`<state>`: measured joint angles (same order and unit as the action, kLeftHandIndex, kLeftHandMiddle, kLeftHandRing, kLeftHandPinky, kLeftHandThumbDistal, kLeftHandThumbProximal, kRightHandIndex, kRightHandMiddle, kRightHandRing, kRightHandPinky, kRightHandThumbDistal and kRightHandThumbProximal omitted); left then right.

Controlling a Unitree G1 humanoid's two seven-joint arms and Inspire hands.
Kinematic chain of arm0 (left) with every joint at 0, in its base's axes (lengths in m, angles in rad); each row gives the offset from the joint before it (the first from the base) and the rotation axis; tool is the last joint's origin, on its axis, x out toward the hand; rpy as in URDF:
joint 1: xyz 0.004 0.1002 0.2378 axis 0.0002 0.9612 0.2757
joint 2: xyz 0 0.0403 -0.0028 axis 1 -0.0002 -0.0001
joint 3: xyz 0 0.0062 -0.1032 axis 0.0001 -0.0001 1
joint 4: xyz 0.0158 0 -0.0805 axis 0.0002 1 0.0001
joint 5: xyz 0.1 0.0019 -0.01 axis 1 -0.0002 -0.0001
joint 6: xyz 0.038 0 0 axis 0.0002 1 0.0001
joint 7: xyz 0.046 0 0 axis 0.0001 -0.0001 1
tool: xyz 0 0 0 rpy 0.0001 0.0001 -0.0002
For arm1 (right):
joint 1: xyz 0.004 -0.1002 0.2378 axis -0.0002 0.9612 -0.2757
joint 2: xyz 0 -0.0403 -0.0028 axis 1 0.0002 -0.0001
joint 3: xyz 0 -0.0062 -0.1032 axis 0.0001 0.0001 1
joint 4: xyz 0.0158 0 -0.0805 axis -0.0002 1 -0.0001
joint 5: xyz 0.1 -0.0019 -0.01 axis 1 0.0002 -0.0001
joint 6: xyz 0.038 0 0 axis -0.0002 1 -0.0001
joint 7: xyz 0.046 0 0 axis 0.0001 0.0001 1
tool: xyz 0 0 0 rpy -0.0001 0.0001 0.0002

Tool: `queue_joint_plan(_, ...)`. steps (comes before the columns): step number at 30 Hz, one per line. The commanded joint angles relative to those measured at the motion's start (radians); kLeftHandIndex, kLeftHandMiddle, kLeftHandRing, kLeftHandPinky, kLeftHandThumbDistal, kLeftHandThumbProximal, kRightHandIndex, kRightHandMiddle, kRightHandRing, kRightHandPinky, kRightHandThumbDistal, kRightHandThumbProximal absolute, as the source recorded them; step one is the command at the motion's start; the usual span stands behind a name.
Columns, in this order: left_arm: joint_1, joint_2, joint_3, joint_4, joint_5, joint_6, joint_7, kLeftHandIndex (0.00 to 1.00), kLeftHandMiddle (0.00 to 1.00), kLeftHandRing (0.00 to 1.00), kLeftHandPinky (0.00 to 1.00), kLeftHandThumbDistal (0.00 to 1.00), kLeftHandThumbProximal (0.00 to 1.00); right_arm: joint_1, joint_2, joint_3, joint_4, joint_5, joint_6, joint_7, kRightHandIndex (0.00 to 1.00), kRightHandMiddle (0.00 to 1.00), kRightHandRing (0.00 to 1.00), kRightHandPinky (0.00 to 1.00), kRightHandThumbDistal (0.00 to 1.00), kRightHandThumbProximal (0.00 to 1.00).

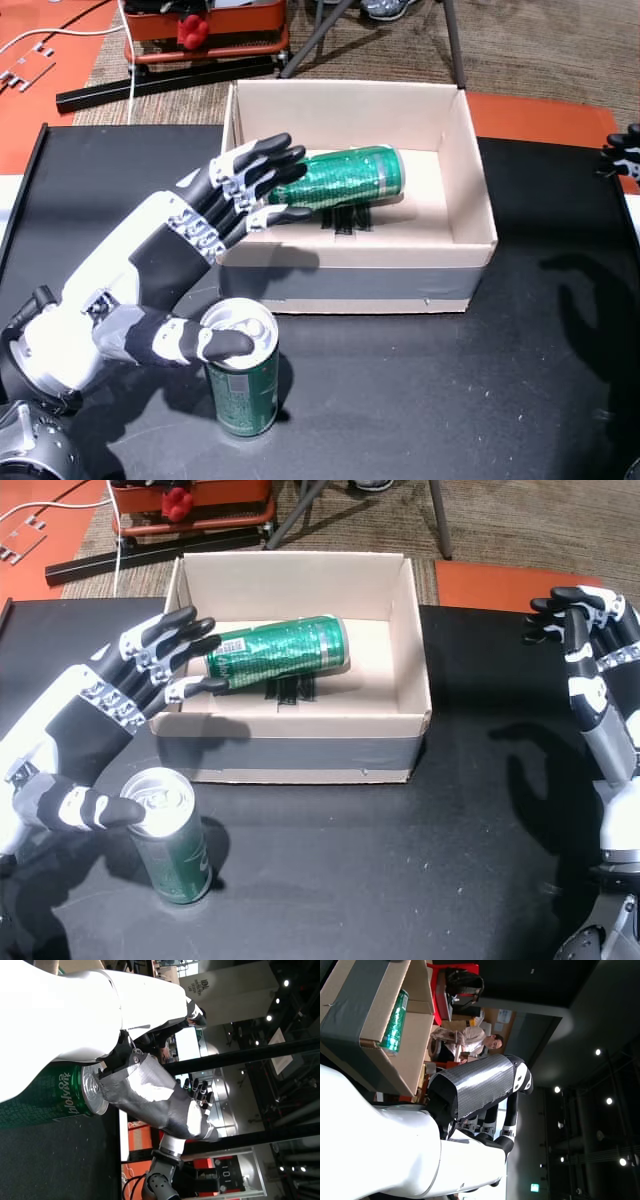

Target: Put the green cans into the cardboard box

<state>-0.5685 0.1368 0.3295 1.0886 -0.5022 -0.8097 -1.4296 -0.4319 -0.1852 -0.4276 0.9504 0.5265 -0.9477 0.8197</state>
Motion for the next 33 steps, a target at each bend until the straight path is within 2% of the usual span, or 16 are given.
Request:
queue_joint_plan(1, 0.020, 0.009, -0.011, 0.002, 0.031, -0.010, 0.007, 0.86, 1.00, 1.00, 0.99, 1.00, 0.36, -0.006, -0.008, -0.009, 0.006, 0.004, 0.001, 0.006, 0.45, 0.48, 0.55, 0.57, 0.61, 0.41)
queue_joint_plan(12, 0.018, 0.009, -0.022, 0.008, 0.026, -0.030, -0.002, 0.86, 1.00, 1.00, 1.00, 1.00, 0.39, -0.007, -0.009, -0.019, 0.007, -0.001, -0.001, 0.001, 0.44, 0.48, 0.55, 0.57, 0.63, 0.42)
queue_joint_plan(14, 0.017, 0.008, -0.024, 0.009, 0.027, -0.034, -0.004, 0.86, 1.00, 1.00, 1.00, 1.00, 0.36, -0.006, -0.010, -0.020, 0.005, -0.003, 0.002, -0.004, 0.45, 0.48, 0.55, 0.57, 0.65, 0.43)
queue_joint_plan(17, 0.019, 0.008, -0.030, 0.010, 0.031, -0.050, -0.007, 0.86, 1.00, 1.00, 1.00, 1.00, 0.37, -0.005, -0.012, -0.023, 0.001, 0.004, 0.006, -0.001, 0.45, 0.48, 0.55, 0.57, 0.64, 0.42)
queue_joint_plan(22, 0.029, 0.021, -0.054, 0.010, 0.052, -0.063, -0.008, 0.89, 1.00, 1.00, 1.00, 0.98, 0.33, -0.003, -0.013, -0.033, -0.006, 0.015, 0.014, 0.003, 0.43, 0.47, 0.54, 0.57, 0.69, 0.46)
queue_joint_plan(25, 0.039, 0.026, -0.070, 0.004, 0.072, -0.058, 0.000, 0.90, 1.00, 1.00, 1.00, 0.99, 0.29, -0.001, -0.014, -0.037, -0.014, 0.027, 0.036, 0.013, 0.43, 0.47, 0.53, 0.56, 0.72, 0.47)
queue_joint_plan(29, 0.049, 0.032, -0.098, 0.001, 0.097, -0.006, -0.013, 0.94, 1.00, 1.00, 1.00, 1.00, 0.30, 0.001, -0.016, -0.040, -0.020, 0.028, 0.048, 0.015, 0.43, 0.47, 0.53, 0.56, 0.75, 0.47)
queue_joint_plan(33, 0.057, 0.035, -0.117, 0.004, 0.116, -0.006, -0.010, 0.94, 1.00, 1.00, 1.00, 1.00, 0.30, 0.002, -0.015, -0.042, -0.025, 0.027, 0.053, 0.014, 0.42, 0.47, 0.53, 0.56, 0.77, 0.47)
